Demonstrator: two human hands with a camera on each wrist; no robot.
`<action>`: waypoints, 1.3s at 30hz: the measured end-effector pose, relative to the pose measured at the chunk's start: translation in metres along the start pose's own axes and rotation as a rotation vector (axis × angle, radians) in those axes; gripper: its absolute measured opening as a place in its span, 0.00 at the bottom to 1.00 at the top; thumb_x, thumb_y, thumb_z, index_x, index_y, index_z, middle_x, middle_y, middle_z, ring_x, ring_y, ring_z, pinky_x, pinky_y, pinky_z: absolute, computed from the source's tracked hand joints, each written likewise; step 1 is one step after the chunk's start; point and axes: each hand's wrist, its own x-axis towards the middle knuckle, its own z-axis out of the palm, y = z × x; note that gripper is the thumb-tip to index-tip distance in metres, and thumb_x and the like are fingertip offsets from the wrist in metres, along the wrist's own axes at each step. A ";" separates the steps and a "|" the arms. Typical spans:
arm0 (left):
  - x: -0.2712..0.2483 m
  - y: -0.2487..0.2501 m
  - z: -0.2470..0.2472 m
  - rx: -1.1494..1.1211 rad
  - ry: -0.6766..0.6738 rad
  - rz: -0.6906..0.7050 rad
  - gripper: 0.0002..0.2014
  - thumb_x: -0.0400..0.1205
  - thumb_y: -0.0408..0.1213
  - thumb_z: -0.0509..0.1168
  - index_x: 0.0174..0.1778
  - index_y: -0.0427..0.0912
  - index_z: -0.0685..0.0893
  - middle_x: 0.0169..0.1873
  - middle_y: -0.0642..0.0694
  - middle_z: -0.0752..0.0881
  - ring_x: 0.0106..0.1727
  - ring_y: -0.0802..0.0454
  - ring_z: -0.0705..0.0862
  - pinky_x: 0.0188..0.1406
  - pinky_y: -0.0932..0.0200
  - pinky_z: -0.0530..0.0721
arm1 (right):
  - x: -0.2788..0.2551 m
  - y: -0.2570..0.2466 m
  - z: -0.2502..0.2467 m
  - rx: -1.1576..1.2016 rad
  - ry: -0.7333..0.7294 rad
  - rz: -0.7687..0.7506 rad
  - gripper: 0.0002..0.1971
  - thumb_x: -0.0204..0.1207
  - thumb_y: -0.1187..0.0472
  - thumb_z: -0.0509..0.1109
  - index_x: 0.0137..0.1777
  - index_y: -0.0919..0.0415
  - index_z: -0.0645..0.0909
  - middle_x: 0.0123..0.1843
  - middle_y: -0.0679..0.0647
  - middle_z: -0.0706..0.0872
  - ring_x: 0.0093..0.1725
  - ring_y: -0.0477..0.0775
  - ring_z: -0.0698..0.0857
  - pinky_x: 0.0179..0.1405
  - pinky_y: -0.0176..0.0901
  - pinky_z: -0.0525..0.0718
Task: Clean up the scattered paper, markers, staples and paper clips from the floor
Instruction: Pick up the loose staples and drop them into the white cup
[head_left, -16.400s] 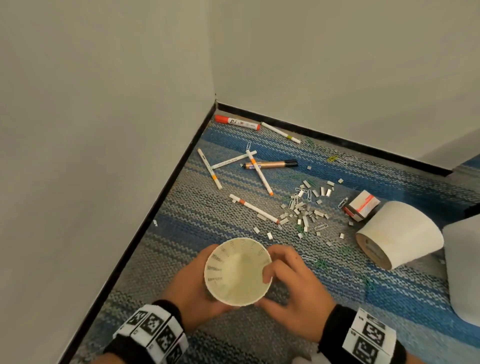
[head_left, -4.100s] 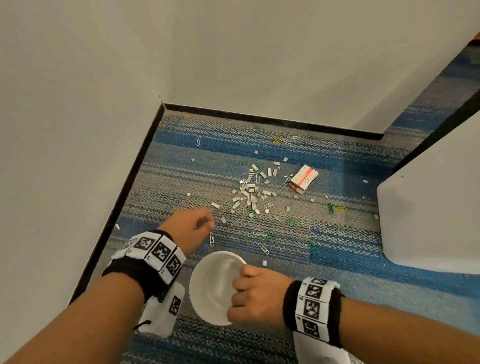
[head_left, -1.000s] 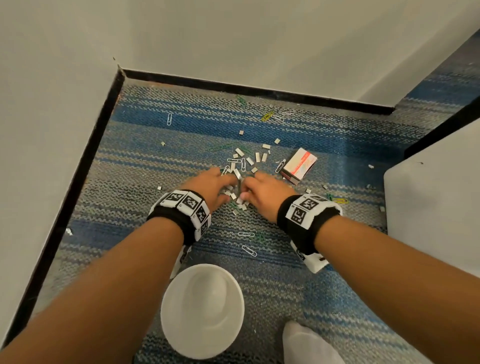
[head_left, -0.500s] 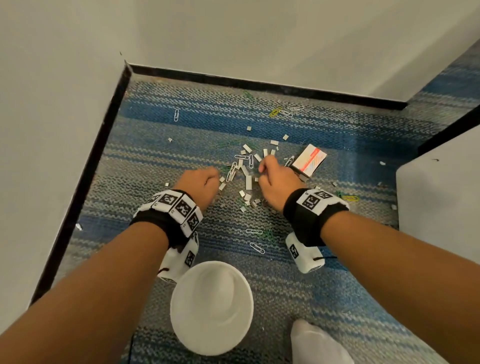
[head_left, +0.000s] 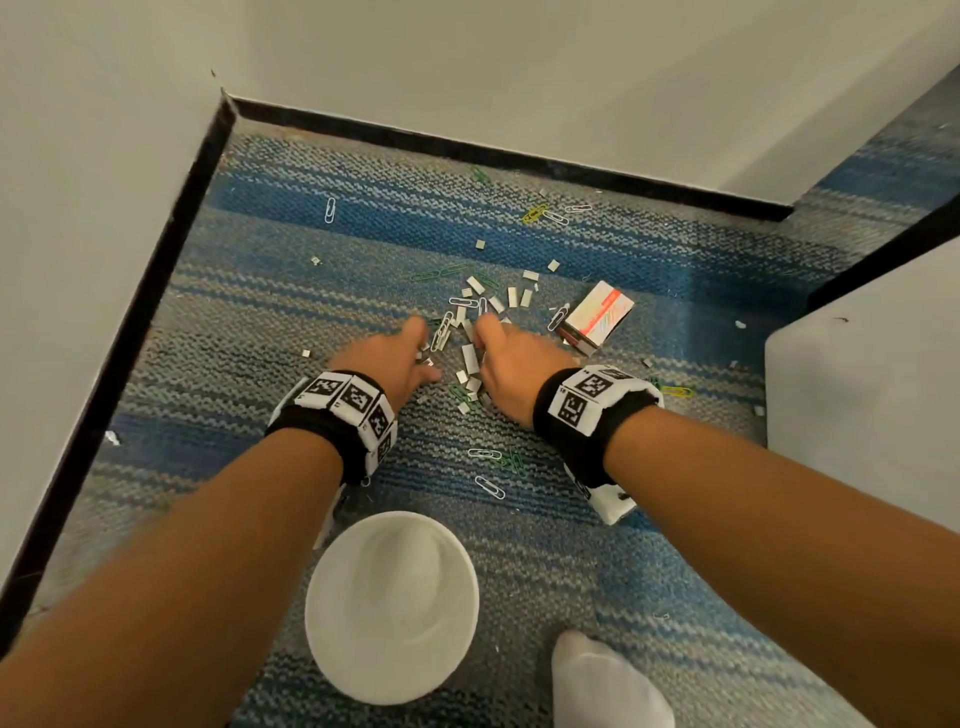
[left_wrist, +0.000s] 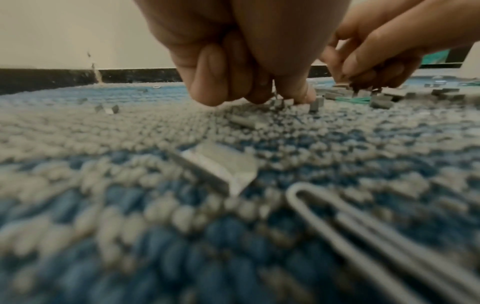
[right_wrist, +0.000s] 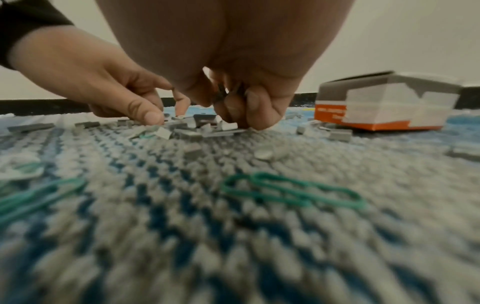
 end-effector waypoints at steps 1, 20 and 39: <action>-0.001 0.002 -0.001 0.035 0.002 0.016 0.19 0.82 0.49 0.59 0.61 0.41 0.66 0.50 0.34 0.85 0.50 0.35 0.84 0.45 0.45 0.80 | 0.001 -0.003 0.002 -0.035 0.011 0.000 0.13 0.83 0.54 0.53 0.61 0.61 0.66 0.58 0.65 0.80 0.52 0.66 0.81 0.44 0.51 0.75; -0.140 -0.016 -0.021 -0.416 0.180 0.366 0.15 0.75 0.57 0.47 0.40 0.53 0.72 0.23 0.55 0.75 0.27 0.65 0.74 0.30 0.65 0.67 | -0.079 -0.053 -0.033 0.551 -0.059 -0.112 0.12 0.69 0.54 0.53 0.46 0.46 0.77 0.26 0.47 0.76 0.25 0.43 0.72 0.26 0.35 0.68; -0.191 -0.014 0.005 -0.516 0.140 0.351 0.20 0.72 0.57 0.53 0.54 0.56 0.81 0.38 0.63 0.89 0.41 0.69 0.86 0.36 0.82 0.73 | -0.139 -0.106 -0.014 0.595 -0.253 -0.041 0.11 0.75 0.60 0.59 0.54 0.46 0.75 0.47 0.50 0.88 0.43 0.50 0.84 0.46 0.46 0.83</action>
